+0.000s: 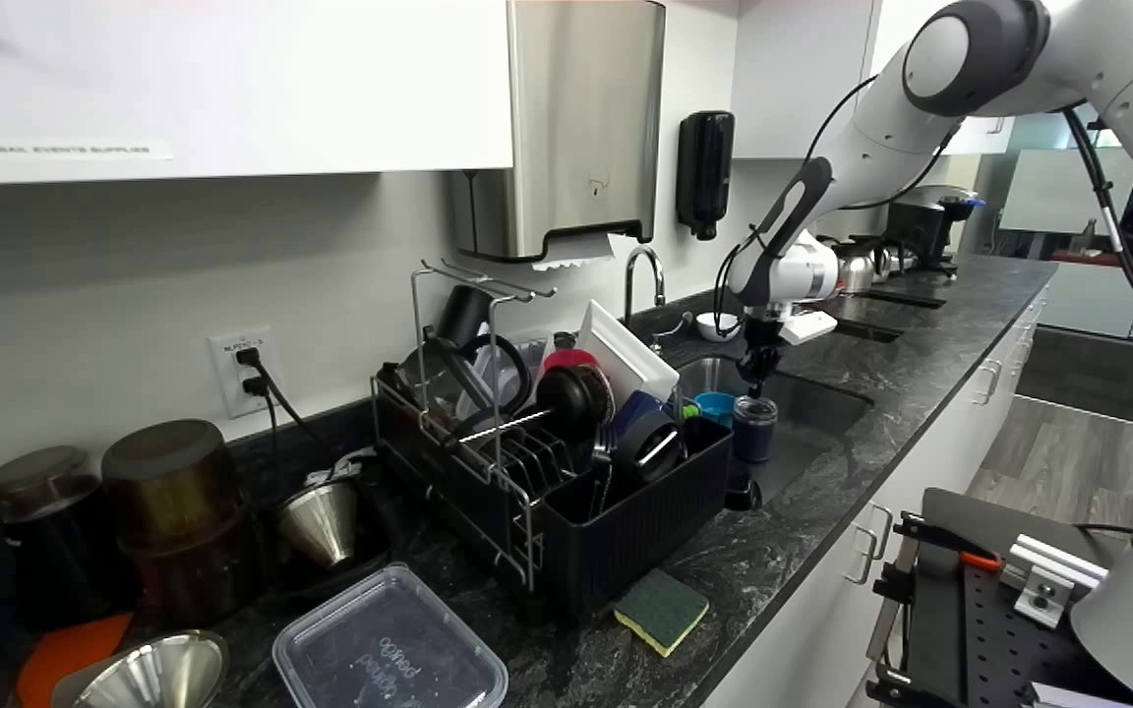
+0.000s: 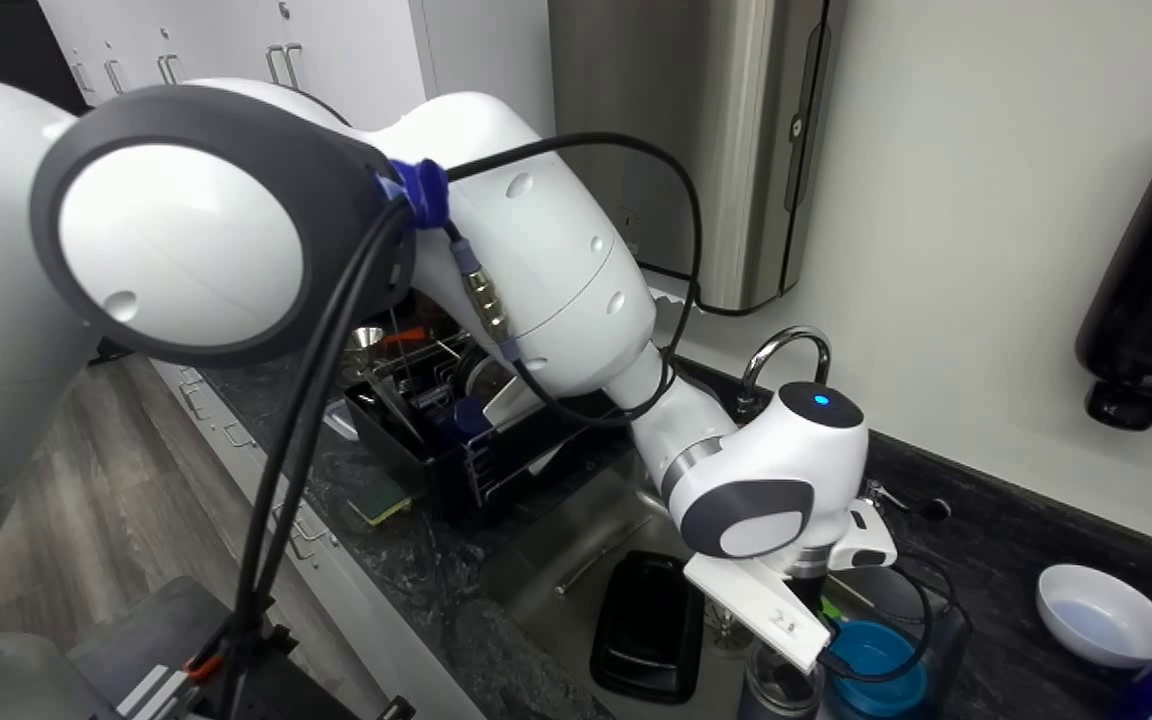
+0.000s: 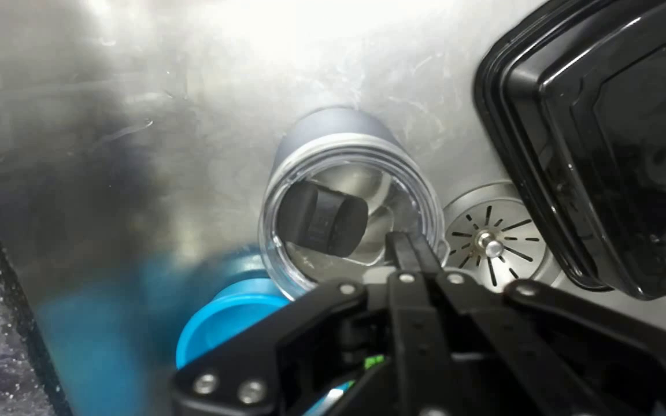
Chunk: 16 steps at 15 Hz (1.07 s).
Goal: Take the straw out of the sink and put it in the cutlery compartment, pick the lid on the tray, place it on the cup in the sink, lift the cup, drop it in the sink then move the pan in the sink to the left
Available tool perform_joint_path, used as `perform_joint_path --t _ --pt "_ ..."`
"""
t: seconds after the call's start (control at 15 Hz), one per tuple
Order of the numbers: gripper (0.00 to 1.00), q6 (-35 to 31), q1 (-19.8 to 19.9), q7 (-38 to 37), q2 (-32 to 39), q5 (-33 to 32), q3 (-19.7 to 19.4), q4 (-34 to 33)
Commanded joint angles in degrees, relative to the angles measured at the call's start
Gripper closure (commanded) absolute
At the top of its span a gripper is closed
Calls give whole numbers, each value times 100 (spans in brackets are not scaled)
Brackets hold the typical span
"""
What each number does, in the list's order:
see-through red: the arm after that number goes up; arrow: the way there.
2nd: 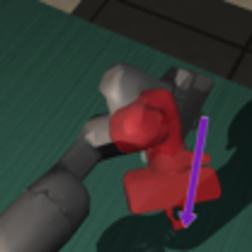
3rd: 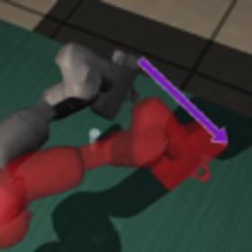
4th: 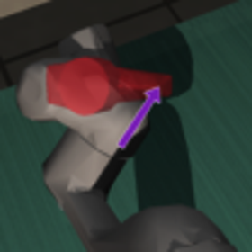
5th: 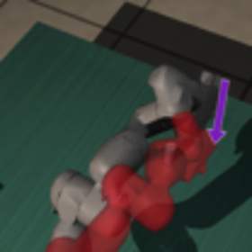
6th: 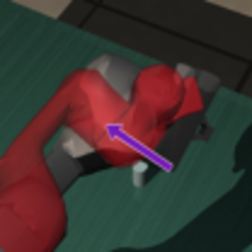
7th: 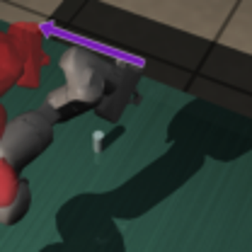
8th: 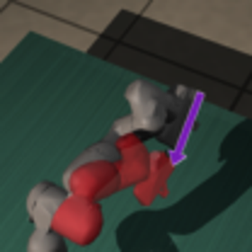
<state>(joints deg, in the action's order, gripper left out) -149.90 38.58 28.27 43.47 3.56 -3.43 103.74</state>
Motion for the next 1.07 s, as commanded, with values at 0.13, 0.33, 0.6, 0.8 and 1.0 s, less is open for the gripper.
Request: perform_joint_path --t 0.13,0.33,0.6,0.8,1.0 --pt "100 -281 -42 -119 277 -80 -51 -187" --pt "100 -392 -28 -146 414 -89 -54 -306" --pt "100 -400 -2 -169 586 -103 -68 -514" --pt "100 -371 11 -153 723 -111 -57 -658" --pt "100 -325 19 -145 862 -117 -46 -796"
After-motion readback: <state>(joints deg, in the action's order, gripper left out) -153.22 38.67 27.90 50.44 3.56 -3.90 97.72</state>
